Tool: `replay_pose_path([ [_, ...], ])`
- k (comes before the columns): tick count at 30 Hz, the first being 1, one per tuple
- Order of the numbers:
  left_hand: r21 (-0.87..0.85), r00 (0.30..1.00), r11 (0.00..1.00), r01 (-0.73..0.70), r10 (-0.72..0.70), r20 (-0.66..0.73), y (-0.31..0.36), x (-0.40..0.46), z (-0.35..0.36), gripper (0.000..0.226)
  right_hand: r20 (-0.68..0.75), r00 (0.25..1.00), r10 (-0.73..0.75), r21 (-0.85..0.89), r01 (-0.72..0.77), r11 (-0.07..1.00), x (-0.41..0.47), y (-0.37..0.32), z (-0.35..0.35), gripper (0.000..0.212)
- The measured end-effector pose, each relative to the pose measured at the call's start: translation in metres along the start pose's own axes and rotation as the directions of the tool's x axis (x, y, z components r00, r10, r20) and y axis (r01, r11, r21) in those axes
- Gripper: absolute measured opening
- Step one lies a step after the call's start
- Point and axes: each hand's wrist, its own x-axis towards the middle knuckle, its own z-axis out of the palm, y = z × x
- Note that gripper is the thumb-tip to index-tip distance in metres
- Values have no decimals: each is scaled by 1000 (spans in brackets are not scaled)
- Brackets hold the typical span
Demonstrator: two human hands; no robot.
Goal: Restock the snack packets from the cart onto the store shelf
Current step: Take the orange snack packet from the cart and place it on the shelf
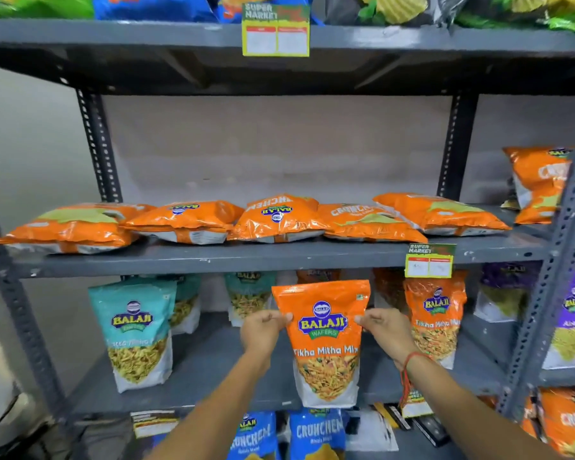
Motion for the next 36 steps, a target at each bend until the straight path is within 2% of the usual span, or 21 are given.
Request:
replay_pose_path([
  [6, 26, 998, 999, 27, -26, -55, -26, 54, 54, 20, 6, 1000, 4, -79, -3, 997, 67, 47, -1, 37],
  [11, 55, 995, 998, 21, -15, -94, -39, 85, 83, 25, 13, 997, 73, -83, -72, 994, 104, 71, 0, 33],
  [17, 167, 997, 986, -27, 38, -64, -62, 95, 92, 24, 31, 983, 179, -1, -179, 984, 117, 95, 7, 15],
  [22, 200, 1000, 979, -23, 18, 25, -59, 99, 90, 13, 20, 976, 215, 40, -215, 976, 121, 103, 11, 18],
  [24, 178, 999, 984, -11, 2, 51, -57, 91, 85, 6, -63, 967, 247, 108, -240, 965, 116, 101, 15, 23],
  [25, 150, 999, 989, -13, 6, 41, -57, 85, 81, 5, -129, 954, 272, 165, -250, 954, 112, 98, 19, 28],
  [28, 64, 999, 998, 15, -13, -37, -54, 62, 58, 37, -247, 927, 281, 279, -210, 937, 92, 76, 31, 30],
  [30, -4, 996, 1000, -3, 3, -88, -45, 40, 36, 32, -229, 944, 238, 327, -156, 932, 73, 49, 44, 25],
  [33, -60, 975, 994, -86, 72, -212, -23, 10, -10, 10, -153, 979, 135, 394, -65, 917, 40, -2, 74, 19],
  [36, -88, 945, 987, -132, 99, -311, 1, -20, -70, 26, -13, 999, 37, 467, -27, 884, 0, -53, 115, 18],
])
